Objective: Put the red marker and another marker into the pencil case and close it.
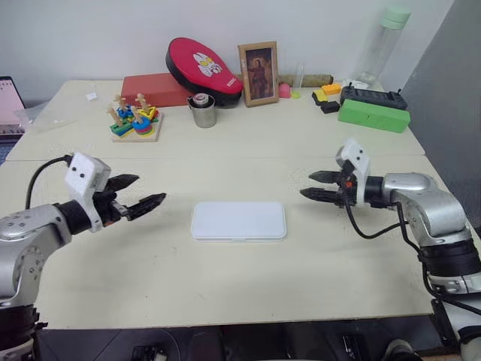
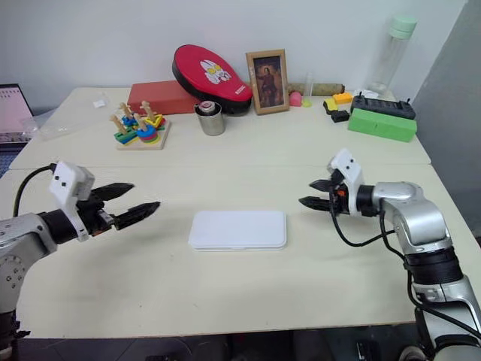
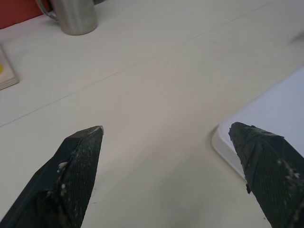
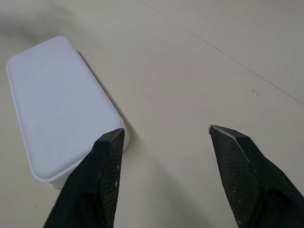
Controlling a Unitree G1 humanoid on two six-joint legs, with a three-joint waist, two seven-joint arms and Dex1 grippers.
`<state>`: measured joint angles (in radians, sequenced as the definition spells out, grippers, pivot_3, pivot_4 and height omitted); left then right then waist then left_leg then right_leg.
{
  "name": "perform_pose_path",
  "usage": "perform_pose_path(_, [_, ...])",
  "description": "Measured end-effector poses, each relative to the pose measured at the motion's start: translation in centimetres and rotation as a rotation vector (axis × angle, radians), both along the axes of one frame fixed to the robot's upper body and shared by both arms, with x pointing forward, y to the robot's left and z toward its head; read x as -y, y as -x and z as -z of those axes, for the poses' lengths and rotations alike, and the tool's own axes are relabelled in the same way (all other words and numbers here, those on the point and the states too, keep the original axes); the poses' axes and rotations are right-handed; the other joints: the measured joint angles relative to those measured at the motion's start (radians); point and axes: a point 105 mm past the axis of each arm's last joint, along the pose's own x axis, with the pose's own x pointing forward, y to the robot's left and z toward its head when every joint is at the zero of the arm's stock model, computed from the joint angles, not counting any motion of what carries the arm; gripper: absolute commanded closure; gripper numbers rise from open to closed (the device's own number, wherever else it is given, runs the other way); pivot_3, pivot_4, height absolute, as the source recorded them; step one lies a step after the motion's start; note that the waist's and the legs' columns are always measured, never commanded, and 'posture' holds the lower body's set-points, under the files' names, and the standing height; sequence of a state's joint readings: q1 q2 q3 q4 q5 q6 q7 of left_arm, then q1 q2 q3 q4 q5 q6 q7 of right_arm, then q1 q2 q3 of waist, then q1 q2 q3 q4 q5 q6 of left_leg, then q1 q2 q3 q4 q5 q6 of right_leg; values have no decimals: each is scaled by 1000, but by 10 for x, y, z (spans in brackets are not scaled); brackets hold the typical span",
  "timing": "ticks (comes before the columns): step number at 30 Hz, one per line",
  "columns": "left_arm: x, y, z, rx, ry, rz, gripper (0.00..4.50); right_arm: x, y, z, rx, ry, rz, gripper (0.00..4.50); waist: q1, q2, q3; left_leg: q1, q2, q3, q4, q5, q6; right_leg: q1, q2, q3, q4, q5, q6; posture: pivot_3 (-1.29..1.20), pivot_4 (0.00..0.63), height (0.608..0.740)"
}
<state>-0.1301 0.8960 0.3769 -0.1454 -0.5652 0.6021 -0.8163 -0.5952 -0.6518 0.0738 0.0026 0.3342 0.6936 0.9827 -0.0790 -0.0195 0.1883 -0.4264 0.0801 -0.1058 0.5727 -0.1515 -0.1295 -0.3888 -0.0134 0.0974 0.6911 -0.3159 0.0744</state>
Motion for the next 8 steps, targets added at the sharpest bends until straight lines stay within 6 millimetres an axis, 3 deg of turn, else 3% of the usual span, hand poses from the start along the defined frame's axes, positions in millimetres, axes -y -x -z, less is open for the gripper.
perform_pose_path(3, [-13, -2, 2, -5, -15, -45, 0, 3, -1, -1, 5, -1, 10, 50, -2, 0, 0, 0, 0, 0, 0, 0, 0, 0, 0, 0, 0, 0, 0, 0, 150, 740])
perform_pose_path(8, [-28, 0, -5, 15, -25, -97, 0, 5, -2, -2, 9, -5, 16, 50, -2, 0, 0, 0, 0, 0, 0, 0, 0, 0, 0, 0, -1, 0, 0, 0, 150, 740])
